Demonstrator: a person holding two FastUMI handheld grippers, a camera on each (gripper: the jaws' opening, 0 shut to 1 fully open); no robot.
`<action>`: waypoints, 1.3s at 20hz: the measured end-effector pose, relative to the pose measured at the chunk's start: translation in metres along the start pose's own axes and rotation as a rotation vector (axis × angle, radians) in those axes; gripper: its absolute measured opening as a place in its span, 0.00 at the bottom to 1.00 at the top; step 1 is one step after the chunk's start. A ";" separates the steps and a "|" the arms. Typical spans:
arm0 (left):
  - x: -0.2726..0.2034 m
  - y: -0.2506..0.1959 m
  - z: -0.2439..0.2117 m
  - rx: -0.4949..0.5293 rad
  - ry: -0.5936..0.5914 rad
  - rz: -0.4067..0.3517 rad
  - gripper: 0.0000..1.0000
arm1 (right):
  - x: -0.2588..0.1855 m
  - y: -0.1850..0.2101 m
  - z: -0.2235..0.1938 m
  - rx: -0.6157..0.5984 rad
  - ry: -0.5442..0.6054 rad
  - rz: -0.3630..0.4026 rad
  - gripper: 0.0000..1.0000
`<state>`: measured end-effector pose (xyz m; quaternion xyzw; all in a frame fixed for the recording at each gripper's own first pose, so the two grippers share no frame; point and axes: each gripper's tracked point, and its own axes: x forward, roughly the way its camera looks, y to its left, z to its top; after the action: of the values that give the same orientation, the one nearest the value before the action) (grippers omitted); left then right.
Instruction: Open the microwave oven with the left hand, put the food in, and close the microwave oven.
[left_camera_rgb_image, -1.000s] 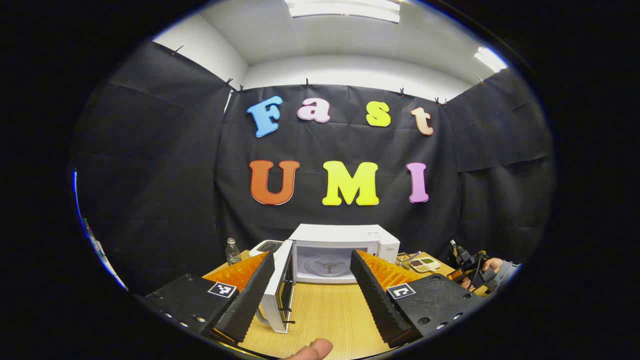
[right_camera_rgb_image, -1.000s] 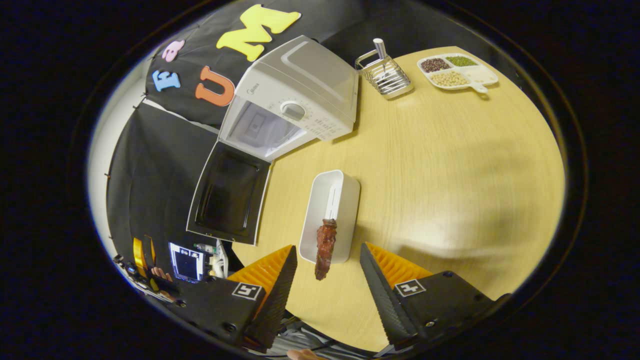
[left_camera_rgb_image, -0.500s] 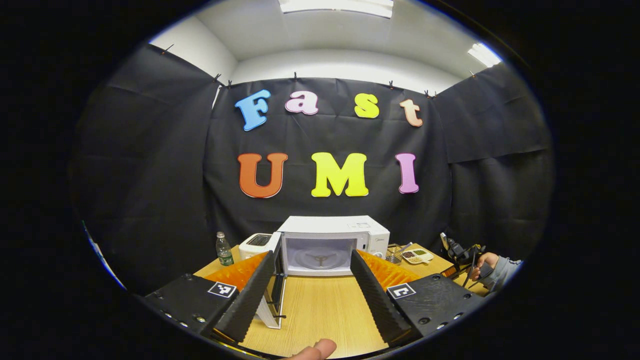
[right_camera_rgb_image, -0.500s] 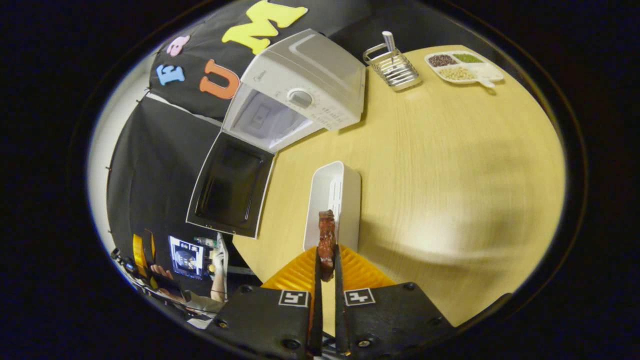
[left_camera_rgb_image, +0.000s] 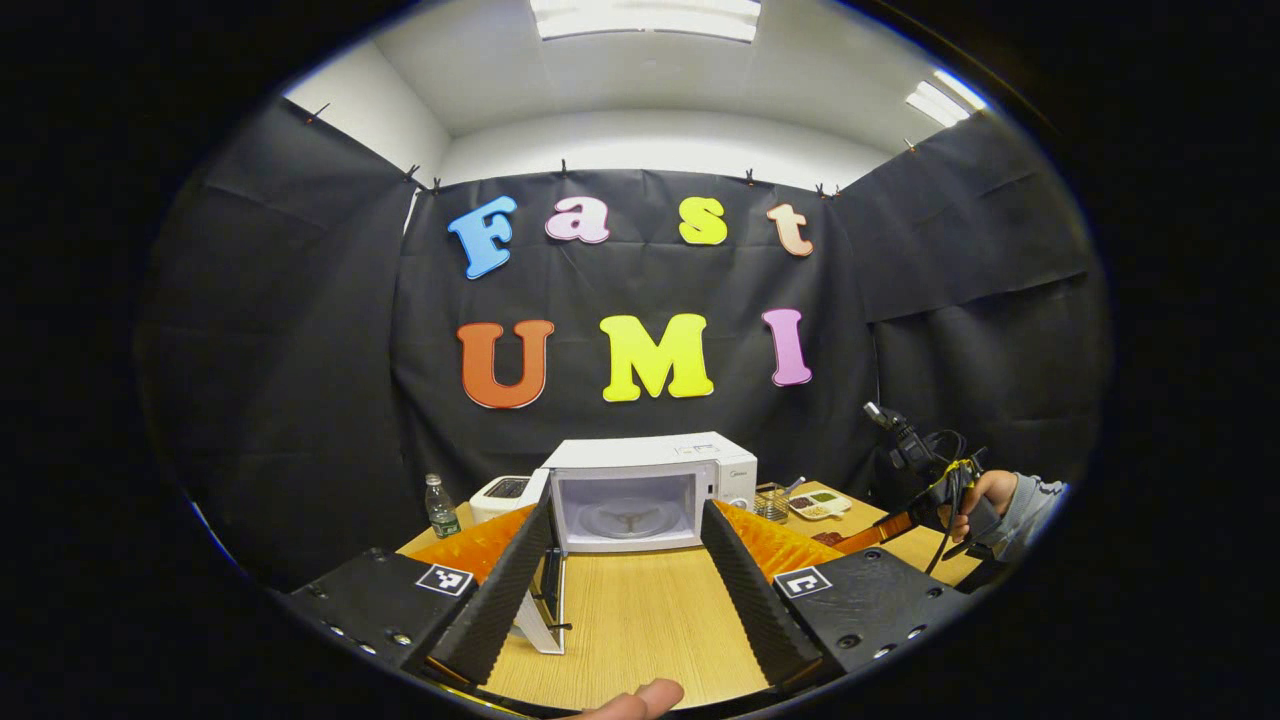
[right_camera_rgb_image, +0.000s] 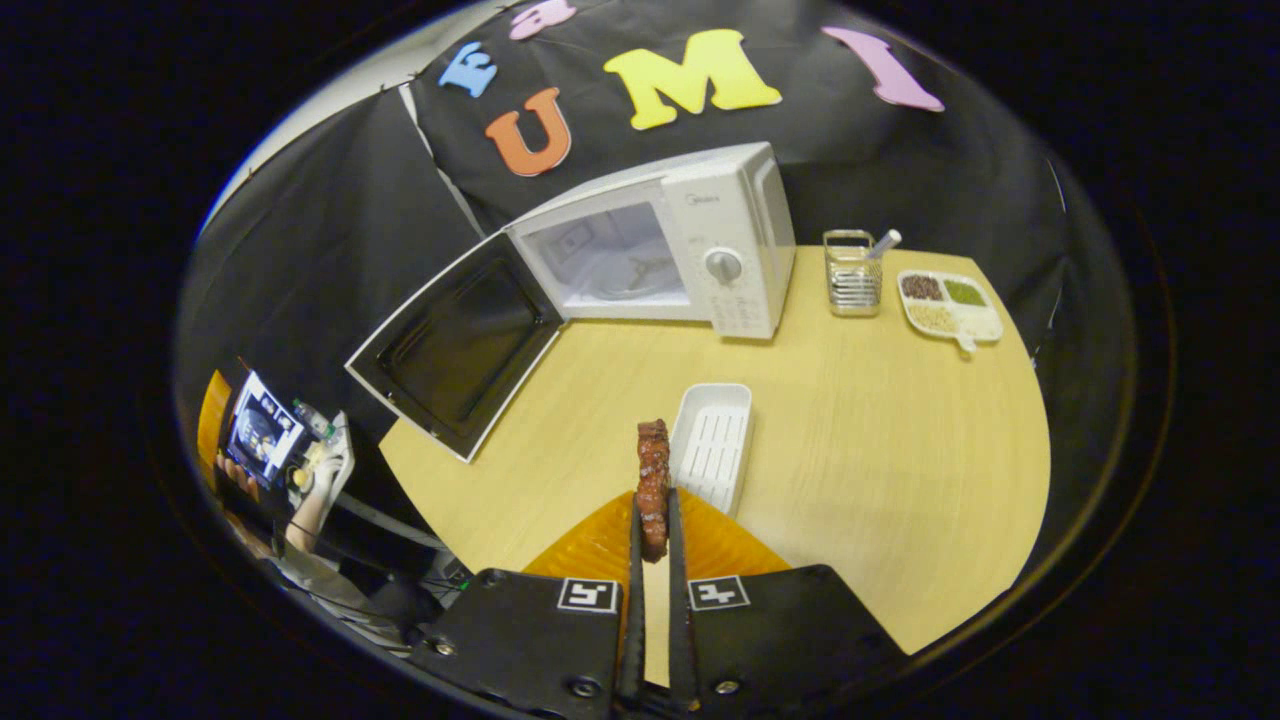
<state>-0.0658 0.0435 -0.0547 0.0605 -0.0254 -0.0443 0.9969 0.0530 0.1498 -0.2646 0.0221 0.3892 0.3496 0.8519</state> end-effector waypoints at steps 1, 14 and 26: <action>-0.002 -0.001 0.001 -0.008 -0.004 -0.008 0.93 | 0.002 0.012 0.007 -0.028 -0.025 -0.011 0.05; -0.006 0.030 -0.013 -0.020 -0.011 0.001 0.93 | 0.119 0.109 0.107 -0.315 -0.453 -0.262 0.13; 0.004 0.063 -0.025 -0.042 0.017 0.023 0.81 | 0.238 0.101 0.179 0.192 -0.646 -0.253 0.12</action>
<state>-0.0550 0.1083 -0.0716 0.0396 -0.0166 -0.0328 0.9985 0.2235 0.4144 -0.2630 0.1632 0.1304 0.1783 0.9615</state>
